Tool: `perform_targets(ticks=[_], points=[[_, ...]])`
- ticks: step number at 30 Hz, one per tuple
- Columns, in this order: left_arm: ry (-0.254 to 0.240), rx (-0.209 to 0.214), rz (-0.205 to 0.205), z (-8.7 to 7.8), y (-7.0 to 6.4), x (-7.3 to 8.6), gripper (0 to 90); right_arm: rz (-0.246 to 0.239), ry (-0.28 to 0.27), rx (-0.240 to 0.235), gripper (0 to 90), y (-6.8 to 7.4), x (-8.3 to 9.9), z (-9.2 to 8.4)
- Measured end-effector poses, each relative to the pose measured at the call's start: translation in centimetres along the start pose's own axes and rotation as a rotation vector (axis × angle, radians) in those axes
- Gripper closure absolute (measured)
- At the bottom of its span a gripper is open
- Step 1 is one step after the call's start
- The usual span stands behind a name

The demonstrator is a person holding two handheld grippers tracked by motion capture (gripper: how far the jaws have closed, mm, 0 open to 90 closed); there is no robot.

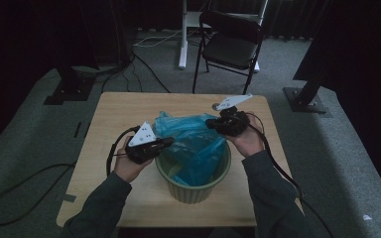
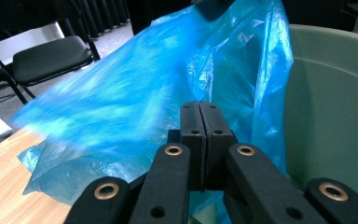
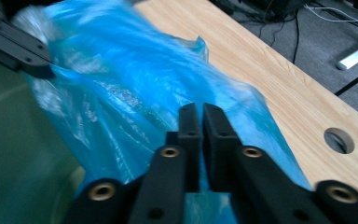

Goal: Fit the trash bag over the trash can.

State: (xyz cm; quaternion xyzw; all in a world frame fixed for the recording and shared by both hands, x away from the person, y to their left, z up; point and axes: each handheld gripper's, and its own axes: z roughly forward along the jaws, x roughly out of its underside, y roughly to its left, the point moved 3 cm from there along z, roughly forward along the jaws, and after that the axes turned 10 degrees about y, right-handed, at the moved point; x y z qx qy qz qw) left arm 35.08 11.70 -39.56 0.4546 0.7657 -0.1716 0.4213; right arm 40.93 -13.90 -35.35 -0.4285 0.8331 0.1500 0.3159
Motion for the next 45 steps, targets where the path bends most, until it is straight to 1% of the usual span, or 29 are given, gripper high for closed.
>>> perform_targets(ticks=[1, 2, 5, 8, 13, 15, 19, 22, 24, 25, 26, 27, 31, 34, 37, 42, 45], points=[[-0.001, 0.0, -0.001, 0.0, 0.0, 0.0, 88.3, 0.014, -0.01, -0.006, 89.2, 0.0, 0.2, -0.3], [-0.001, 0.001, -0.002, 0.0, 0.0, 0.0, 87.9, 0.017, -0.018, -0.006, 89.4, 0.0, 0.3, -0.7], [-0.005, -0.005, -0.007, -0.1, 0.1, 0.0, 85.7, 0.034, -0.04, -0.055, 89.5, 0.0, 0.9, -1.5], [-0.019, -0.012, -0.014, -0.3, 0.1, -0.1, 82.9, 0.033, -0.027, -0.089, 89.5, 0.3, 1.8, -1.7], [-0.047, -0.027, -0.026, -1.2, 0.5, -0.2, 77.8, 0.011, 0.017, -0.096, 89.6, 0.9, 3.2, -1.3], [-0.048, -0.047, -0.032, -1.7, 0.9, -0.3, 75.7, 0.002, 0.031, -0.091, 89.6, 1.0, 3.5, -1.2], [-0.073, -0.069, -0.075, -2.6, 2.0, -0.5, 75.5, -0.013, 0.049, -0.094, 89.6, 1.1, 3.8, -1.0], [-0.099, -0.073, -0.088, -3.3, 2.4, -0.8, 73.5, -0.025, 0.065, -0.085, 89.7, 1.2, 3.8, -0.9], [-0.125, -0.063, -0.098, -3.8, 2.4, -1.2, 71.4, -0.03, 0.074, -0.085, 89.7, 1.3, 3.8, -0.8], [-0.125, -0.063, -0.098, -3.8, 2.4, -1.2, 70.5, -0.03, 0.074, -0.085, 89.7, 1.3, 3.8, -0.8], [-0.145, -0.048, -0.108, -4.2, 2.4, -1.6, 70.5, -0.032, 0.079, -0.082, 89.6, 1.4, 3.7, -0.7], [-0.154, -0.04, -0.111, -4.3, 2.4, -1.8, 68.5, -0.041, 0.093, -0.076, 89.6, 1.5, 3.6, -0.5], [-0.18, -0.019, -0.098, -4.7, 1.9, -2.5, 65.0, -0.054, 0.125, -0.063, 89.6, 1.7, 3.3, -0.2], [-0.195, 0.012, -0.096, -4.7, 1.5, -2.9, 63.1, -0.058, 0.146, -0.056, 89.6, 1.8, 3.2, 0.1], [-0.192, 0.031, -0.08, -4.6, 1.1, -3.2, 61.0, -0.061, 0.161, -0.047, 89.6, 1.8, 3.2, 0.3], [-0.185, 0.059, -0.067, -4.4, 0.7, -3.7, 59.0, -0.068, 0.165, -0.038, 89.3, 1.9, 3.1, 0.4], [-0.196, 0.074, -0.065, -4.6, 0.4, -3.8, 57.8, -0.066, 0.166, -0.034, 88.8, 1.8, 3.1, 0.4]])
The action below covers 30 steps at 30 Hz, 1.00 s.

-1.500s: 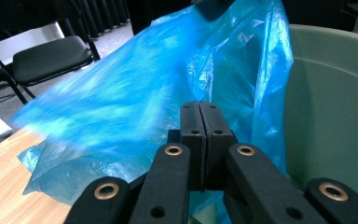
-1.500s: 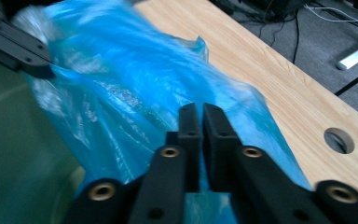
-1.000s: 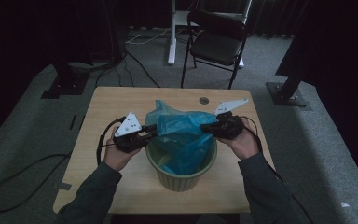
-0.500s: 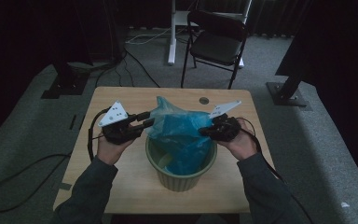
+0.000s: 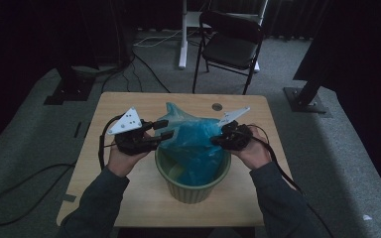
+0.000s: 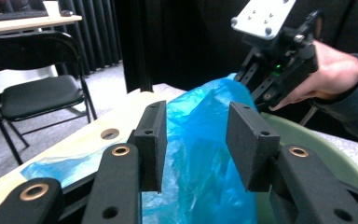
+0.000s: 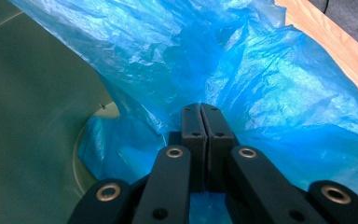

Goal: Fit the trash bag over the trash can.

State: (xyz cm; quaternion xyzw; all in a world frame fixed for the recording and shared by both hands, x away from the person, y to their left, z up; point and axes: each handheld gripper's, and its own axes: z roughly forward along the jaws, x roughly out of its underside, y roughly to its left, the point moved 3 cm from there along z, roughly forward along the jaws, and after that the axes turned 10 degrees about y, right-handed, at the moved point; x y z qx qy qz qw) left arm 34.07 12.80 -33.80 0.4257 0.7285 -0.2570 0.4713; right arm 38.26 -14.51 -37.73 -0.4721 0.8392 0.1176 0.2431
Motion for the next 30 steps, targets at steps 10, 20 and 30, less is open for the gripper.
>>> perform_targets(ticks=[10, 20, 30], points=[[-0.023, 0.032, 0.032, -0.5, -1.1, -0.3, 51.2, 0.005, 0.003, 0.006, 87.7, 0.0, 0.0, 0.1], [0.01, 0.057, 0.044, 0.7, -1.9, -0.3, 44.5, 0.004, 0.002, 0.008, 86.9, 0.0, 0.0, 0.2], [0.159, -0.002, 0.045, 2.7, -1.5, 1.1, 80.1, -0.009, -0.017, -0.021, 84.2, 0.2, 0.2, -0.3]])
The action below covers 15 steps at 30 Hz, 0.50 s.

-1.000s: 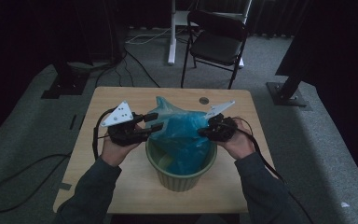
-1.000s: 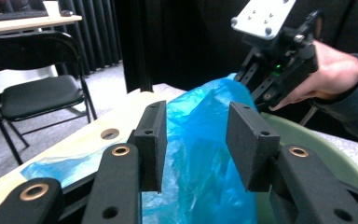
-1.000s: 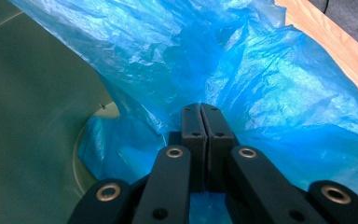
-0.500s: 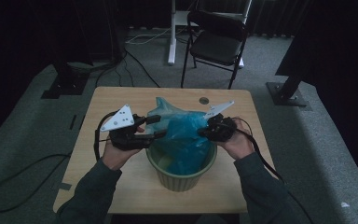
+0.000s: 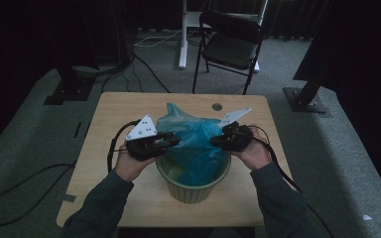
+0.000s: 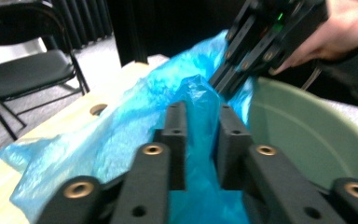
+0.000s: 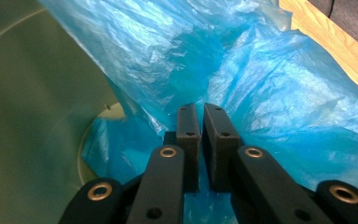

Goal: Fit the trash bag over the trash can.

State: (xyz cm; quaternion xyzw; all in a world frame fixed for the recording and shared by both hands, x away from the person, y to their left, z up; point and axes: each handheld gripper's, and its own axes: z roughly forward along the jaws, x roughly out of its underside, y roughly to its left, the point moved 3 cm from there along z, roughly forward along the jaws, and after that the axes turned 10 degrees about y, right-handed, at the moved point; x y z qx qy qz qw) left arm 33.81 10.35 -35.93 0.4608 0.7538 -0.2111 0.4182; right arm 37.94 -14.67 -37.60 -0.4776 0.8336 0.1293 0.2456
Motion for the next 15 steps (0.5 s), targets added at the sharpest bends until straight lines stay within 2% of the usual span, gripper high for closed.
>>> perform_targets(ticks=[3, 7, 12, 15], points=[[0.03, -0.006, 0.014, 0.3, 0.0, 0.2, 85.4, -0.008, -0.015, -0.011, 80.8, 0.0, -0.1, -0.4], [0.063, -0.01, 0.021, 0.7, -0.1, 0.6, 86.8, -0.016, -0.059, -0.012, 73.6, -0.1, -0.3, -1.3], [0.085, -0.013, 0.017, 1.1, -0.1, 1.0, 87.2, 0.002, -0.122, -0.022, 65.0, -0.6, -0.6, -2.8], [0.095, -0.009, 0.014, 1.4, -0.1, 1.2, 87.2, 0.023, -0.158, -0.008, 61.4, -1.1, -0.7, -3.7]])
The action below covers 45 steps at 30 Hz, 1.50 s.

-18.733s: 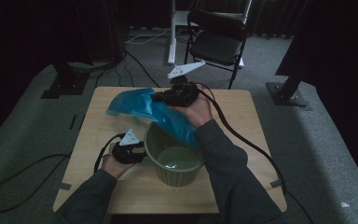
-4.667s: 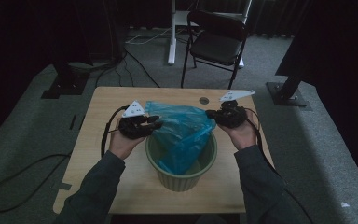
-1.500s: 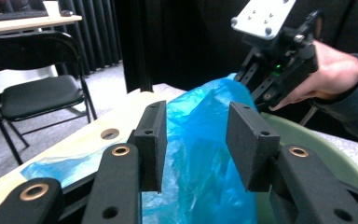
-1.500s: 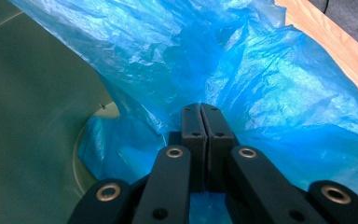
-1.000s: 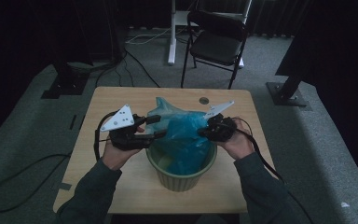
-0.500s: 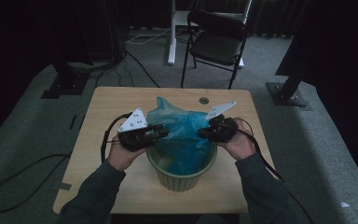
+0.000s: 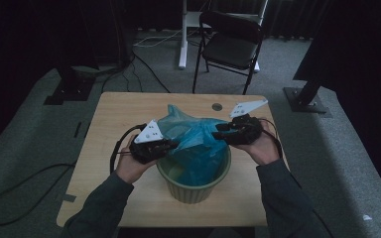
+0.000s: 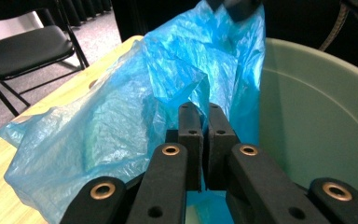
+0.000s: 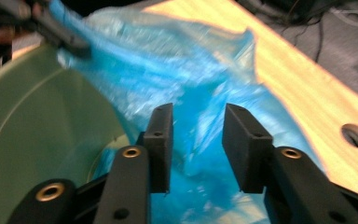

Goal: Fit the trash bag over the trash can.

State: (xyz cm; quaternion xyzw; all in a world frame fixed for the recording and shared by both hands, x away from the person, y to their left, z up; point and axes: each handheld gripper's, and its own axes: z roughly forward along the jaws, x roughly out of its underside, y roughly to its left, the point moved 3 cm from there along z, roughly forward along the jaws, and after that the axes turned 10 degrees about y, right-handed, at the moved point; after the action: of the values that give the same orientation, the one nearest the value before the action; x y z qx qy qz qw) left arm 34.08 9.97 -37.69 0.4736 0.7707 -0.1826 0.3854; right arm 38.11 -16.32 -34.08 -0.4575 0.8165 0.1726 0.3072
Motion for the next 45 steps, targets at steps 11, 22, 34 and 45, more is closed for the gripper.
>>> perform_targets(ticks=[11, 22, 34, 45], points=[[0.044, 0.014, -0.011, 0.9, -0.1, 0.8, 87.0, 0.12, 0.034, 0.055, 49.4, -3.4, -0.8, 2.0], [0.039, 0.008, -0.009, 0.6, -0.2, 0.8, 82.0, 0.104, 0.12, 0.015, 76.6, -3.2, -1.0, 3.9], [0.003, -0.016, -0.016, -0.9, 0.4, 0.9, 72.6, -0.028, 0.08, 0.046, 85.0, -0.4, -0.2, 2.1], [-0.041, -0.032, -0.024, -2.4, 1.0, -0.1, 66.4, -0.135, 0.135, 0.067, 85.9, 1.3, 1.2, 2.8]])
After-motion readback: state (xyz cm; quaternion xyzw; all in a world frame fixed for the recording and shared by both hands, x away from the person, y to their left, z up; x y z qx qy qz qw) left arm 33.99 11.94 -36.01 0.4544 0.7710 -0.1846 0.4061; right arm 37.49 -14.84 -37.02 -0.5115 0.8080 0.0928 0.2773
